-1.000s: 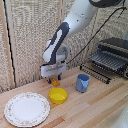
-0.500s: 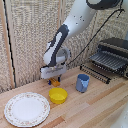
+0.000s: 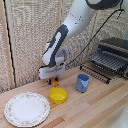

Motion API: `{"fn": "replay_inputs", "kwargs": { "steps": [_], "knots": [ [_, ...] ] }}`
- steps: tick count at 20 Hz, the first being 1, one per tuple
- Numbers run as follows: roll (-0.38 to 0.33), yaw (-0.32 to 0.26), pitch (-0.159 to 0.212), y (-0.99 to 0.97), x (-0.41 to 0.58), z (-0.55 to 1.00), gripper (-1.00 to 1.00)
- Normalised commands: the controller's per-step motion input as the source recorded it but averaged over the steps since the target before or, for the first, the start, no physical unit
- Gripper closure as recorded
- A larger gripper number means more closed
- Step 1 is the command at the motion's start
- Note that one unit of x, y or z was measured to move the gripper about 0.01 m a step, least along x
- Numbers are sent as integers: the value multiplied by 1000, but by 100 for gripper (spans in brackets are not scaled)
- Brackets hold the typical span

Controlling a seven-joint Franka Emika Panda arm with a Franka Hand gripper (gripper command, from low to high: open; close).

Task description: Please guide your gripper toward the loaf. Carefully hold the bread using your gripper. Position the gripper over the white dish. Gently place the bread on the white dish.

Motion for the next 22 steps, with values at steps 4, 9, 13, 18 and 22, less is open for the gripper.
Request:
{"fn": "replay_inputs", "kwargs": {
  "steps": [4, 9, 13, 18, 22],
  "knots": [
    [0, 92, 0, 239, -10, 1000, 100],
    [-3, 54, 8, 270, -30, 1000, 100],
    [-20, 51, 28, 459, -179, 1000, 100],
    [-28, 7, 0, 694, -315, 867, 100],
    [-3, 0, 15, 810, -357, 478, 100]
  ]
}}
